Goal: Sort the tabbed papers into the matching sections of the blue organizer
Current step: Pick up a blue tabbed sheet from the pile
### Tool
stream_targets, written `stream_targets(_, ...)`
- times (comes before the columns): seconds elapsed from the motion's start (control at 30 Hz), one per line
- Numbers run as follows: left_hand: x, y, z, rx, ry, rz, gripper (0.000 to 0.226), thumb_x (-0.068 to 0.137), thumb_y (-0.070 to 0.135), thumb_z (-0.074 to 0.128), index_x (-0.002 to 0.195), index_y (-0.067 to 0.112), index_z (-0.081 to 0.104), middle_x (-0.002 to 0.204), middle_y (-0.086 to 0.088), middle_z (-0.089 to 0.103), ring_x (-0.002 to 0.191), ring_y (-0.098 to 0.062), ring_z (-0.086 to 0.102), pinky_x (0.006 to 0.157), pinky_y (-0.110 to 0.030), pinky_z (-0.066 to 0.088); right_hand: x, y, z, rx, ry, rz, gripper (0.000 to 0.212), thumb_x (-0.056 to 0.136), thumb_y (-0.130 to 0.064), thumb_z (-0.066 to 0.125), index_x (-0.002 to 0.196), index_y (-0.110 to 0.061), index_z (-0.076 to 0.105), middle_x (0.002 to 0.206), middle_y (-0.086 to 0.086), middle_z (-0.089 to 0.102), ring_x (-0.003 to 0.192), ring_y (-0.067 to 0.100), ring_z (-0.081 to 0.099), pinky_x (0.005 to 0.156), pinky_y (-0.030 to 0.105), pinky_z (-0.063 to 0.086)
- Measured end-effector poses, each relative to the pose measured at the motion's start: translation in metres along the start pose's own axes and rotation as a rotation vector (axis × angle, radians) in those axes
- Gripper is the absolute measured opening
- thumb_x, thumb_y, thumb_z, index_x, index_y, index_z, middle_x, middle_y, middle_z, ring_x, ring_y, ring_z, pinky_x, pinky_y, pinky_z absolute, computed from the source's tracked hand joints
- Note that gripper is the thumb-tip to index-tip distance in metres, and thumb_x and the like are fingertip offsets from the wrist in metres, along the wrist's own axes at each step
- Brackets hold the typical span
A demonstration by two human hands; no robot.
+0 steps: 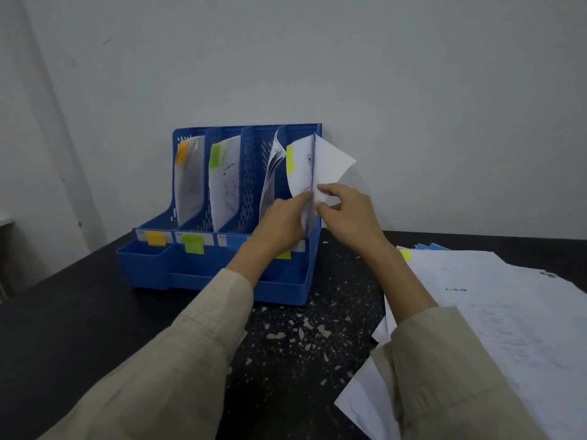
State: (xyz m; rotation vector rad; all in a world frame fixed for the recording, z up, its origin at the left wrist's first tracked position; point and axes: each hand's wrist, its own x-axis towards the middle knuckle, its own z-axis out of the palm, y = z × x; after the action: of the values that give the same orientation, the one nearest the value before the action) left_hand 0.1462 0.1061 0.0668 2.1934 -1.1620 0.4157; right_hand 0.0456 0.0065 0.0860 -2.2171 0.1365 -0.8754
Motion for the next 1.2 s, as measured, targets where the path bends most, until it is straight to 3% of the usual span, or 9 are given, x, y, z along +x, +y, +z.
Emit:
stream_targets(0.17, -0.010, 0.001, 0.007, -0.155, -0.055, -0.059, 0.077, 0.093, 0.002, 0.045, 0.149, 0.019, -0.005, 0.069, -0.009, 0.056, 0.062, -0.023, 0.055, 0.064, -0.040, 0.049, 0.000, 0.002, 0.001, 0.030, -0.009, -0.018, 0.038, 0.094, -0.009, 0.050, 0.132, -0.014, 0.051, 0.130, 0.008, 0.054, 0.103, 0.020, 0.058, 0.078, 0.010, 0.037)
stream_targets(0.27, -0.016, -0.002, 0.010, -0.350, 0.059, 0.007, 0.091, 0.091, 0.008, 0.050, 0.143, 0.028, -0.022, 0.102, -0.010, 0.060, 0.074, -0.025, 0.061, 0.066, -0.038, 0.053, 0.000, 0.003, 0.000, 0.068, -0.049, -0.071, 0.032, 0.090, -0.001, 0.048, 0.114, -0.021, 0.041, 0.120, 0.013, 0.057, 0.083, 0.022, 0.060, 0.066, 0.023, 0.047)
stream_targets(0.33, -0.019, -0.004, 0.011, -0.428, 0.138, 0.072, 0.095, 0.088, 0.012, 0.054, 0.138, 0.038, -0.022, 0.137, 0.000, 0.044, 0.094, -0.022, 0.064, 0.078, -0.037, 0.057, 0.000, 0.002, 0.000, 0.091, -0.083, -0.076, 0.038, 0.088, 0.003, 0.046, 0.106, -0.023, 0.026, 0.127, 0.015, 0.054, 0.086, 0.023, 0.063, 0.071, 0.034, 0.054)
stream_targets(0.4, -0.022, -0.003, 0.014, -0.448, 0.174, 0.082, 0.098, 0.090, 0.013, 0.058, 0.133, 0.047, -0.024, 0.143, -0.003, 0.042, 0.086, -0.016, 0.067, 0.080, -0.036, 0.057, -0.001, 0.000, 0.000, 0.090, -0.094, -0.087, 0.044, 0.086, 0.008, 0.044, 0.104, -0.024, 0.020, 0.134, 0.015, 0.051, 0.089, 0.024, 0.065, 0.075, 0.040, 0.055)
stream_targets(0.57, -0.015, 0.007, 0.020, -0.344, 0.223, -0.091, 0.079, 0.092, 0.017, 0.056, 0.142, 0.025, -0.004, 0.098, -0.018, 0.067, 0.054, -0.025, 0.060, 0.058, -0.051, 0.054, 0.000, 0.003, 0.000, 0.115, -0.137, -0.083, 0.046, 0.086, 0.012, 0.038, 0.111, -0.023, 0.021, 0.136, 0.009, 0.052, 0.107, 0.019, 0.056, 0.065, 0.010, 0.045)
stream_targets(0.7, -0.011, 0.013, 0.024, -0.198, 0.296, -0.072, 0.053, 0.095, 0.014, 0.048, 0.135, 0.010, 0.014, 0.068, -0.017, 0.061, 0.051, -0.033, 0.056, 0.049, -0.053, 0.048, 0.002, 0.007, -0.002, 0.138, -0.155, -0.061, 0.043, 0.087, 0.009, 0.040, 0.112, -0.022, 0.026, 0.135, 0.008, 0.053, 0.122, 0.021, 0.048, 0.071, 0.011, 0.040)
stream_targets(0.8, -0.009, 0.013, 0.028, -0.107, 0.295, -0.139, 0.053, 0.094, 0.003, 0.043, 0.137, 0.005, 0.013, 0.055, -0.009, 0.049, 0.045, -0.029, 0.049, 0.044, -0.043, 0.043, 0.004, 0.010, -0.002, 0.113, -0.153, -0.058, 0.041, 0.088, 0.007, 0.042, 0.117, -0.020, 0.030, 0.133, 0.008, 0.055, 0.110, 0.017, 0.051, 0.076, 0.017, 0.040)
stream_targets(0.97, -0.005, 0.010, 0.035, -0.025, 0.247, -0.189, 0.068, 0.093, 0.000, 0.043, 0.144, -0.001, -0.002, 0.062, -0.008, 0.049, 0.047, -0.022, 0.047, 0.044, -0.030, 0.033, 0.004, 0.012, -0.003, 0.077, -0.130, -0.066, 0.043, 0.090, 0.002, 0.046, 0.127, -0.015, 0.032, 0.130, 0.008, 0.056, 0.097, 0.011, 0.052, 0.077, 0.021, 0.041)
stream_targets(1.2, -0.011, 0.007, 0.030, 0.102, 0.139, -0.204, 0.067, 0.099, 0.017, 0.040, 0.146, 0.001, -0.006, 0.070, -0.005, 0.053, 0.047, -0.015, 0.041, 0.041, -0.029, 0.027, 0.004, 0.017, -0.008, 0.030, -0.126, -0.063, 0.043, 0.091, 0.000, 0.044, 0.130, -0.015, 0.034, 0.130, 0.009, 0.055, 0.075, 0.003, 0.053, 0.061, 0.011, 0.043)
